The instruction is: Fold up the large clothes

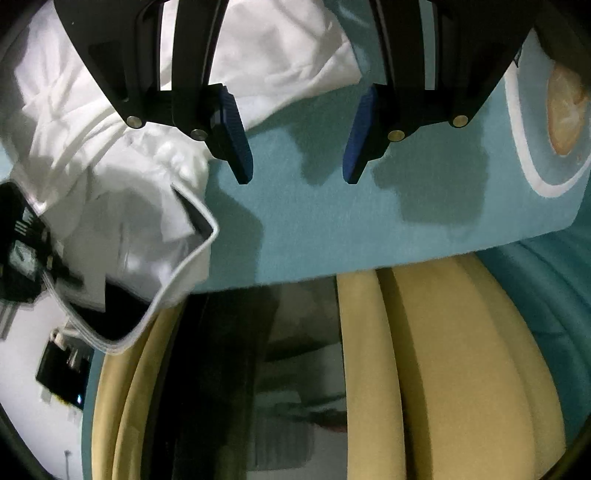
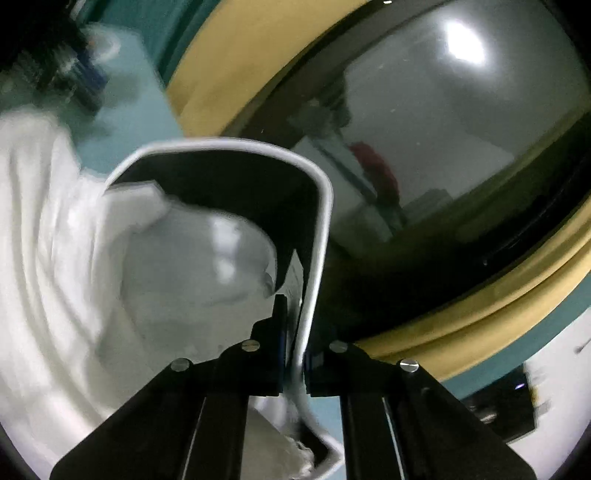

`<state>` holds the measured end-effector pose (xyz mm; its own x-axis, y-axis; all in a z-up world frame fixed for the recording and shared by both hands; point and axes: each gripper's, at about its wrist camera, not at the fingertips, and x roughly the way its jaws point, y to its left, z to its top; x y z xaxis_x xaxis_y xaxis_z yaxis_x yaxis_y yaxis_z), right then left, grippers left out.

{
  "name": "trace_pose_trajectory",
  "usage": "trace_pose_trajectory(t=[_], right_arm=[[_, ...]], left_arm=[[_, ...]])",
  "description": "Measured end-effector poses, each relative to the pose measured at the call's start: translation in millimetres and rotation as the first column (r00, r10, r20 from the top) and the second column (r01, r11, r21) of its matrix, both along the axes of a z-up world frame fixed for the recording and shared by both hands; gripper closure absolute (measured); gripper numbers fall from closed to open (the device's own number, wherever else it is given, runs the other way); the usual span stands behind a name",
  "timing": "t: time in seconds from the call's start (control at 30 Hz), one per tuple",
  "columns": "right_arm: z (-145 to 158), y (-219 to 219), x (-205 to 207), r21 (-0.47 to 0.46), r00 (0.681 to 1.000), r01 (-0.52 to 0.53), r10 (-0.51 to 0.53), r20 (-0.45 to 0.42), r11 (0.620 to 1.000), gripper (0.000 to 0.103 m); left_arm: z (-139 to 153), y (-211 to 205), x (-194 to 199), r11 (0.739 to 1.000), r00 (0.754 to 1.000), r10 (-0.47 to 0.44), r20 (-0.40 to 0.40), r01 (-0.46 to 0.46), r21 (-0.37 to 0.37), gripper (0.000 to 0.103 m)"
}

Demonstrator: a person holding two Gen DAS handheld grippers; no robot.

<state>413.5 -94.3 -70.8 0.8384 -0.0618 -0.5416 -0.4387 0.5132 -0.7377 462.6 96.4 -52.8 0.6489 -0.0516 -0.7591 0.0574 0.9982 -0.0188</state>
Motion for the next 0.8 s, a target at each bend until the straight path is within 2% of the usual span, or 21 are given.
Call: trace_pose_trajectory(t=[0.13, 0.17, 0.23, 0.33, 0.4, 0.53, 0.63, 0.7, 0.73, 0.77, 0.8], right_arm=[[-30, -1, -23, -0.158, 0.999, -0.024, 0.031, 0.044, 0.987, 0.097], [-44, 3, -31, -0.233, 0.995, -0.055, 0.074, 0.072, 0.971, 0.097], [-60, 2, -41, -0.298, 0.987, -0.122, 0.147, 0.062, 0.947, 0.095], [-66, 2, -55, -0.277, 0.973, -0.227, 0.23, -0.022, 0.934, 0.077], [-54, -2, -62, -0.197, 0.964, -0.266, 0.257, -0.071, 0.944, 0.057], [-30, -17, -61, -0.014, 0.945, -0.26, 0.251, -0.208, 0.966, 0.049], [-7, -38, -49, 0.171, 0.912, -0.191, 0.239, -0.333, 0.966, 0.043], [10, -60, -36, 0.31, 0.89, -0.114, 0.236, -0.391, 0.944, 0.043], [20, -73, -27, 0.388, 0.88, -0.069, 0.239, -0.41, 0.919, 0.043], [34, -90, -15, 0.491, 0.873, -0.005, 0.244, -0.423, 0.871, 0.043], [40, -97, -7, 0.554, 0.873, 0.043, 0.238, -0.425, 0.832, 0.042]], left_arm=[[17, -10, 5, 1.0, 0.999, -0.024, 0.044, 0.024, 0.013, 0.049], [17, -12, 7, 0.999, 0.998, -0.029, 0.048, 0.029, 0.016, 0.049], [18, -18, 17, 0.999, 0.998, -0.043, 0.048, 0.042, 0.025, 0.049], [23, -28, 30, 0.997, 0.996, -0.065, 0.056, 0.063, 0.036, 0.049], [25, -33, 40, 0.996, 0.994, -0.082, 0.067, 0.079, 0.044, 0.049], [24, -49, 61, 0.992, 0.989, -0.124, 0.083, 0.12, 0.049, 0.049], [-3, -69, 78, 0.977, 0.978, -0.21, -0.008, 0.21, 0.049, 0.049], [-22, -78, 80, 0.964, 0.965, -0.258, -0.053, 0.261, 0.055, 0.049], [-27, -80, 79, 0.959, 0.96, -0.272, -0.06, 0.276, 0.062, 0.049], [-34, -82, 78, 0.953, 0.954, -0.29, -0.071, 0.295, 0.067, 0.049], [-36, -81, 76, 0.952, 0.953, -0.294, -0.075, 0.299, 0.067, 0.049]])
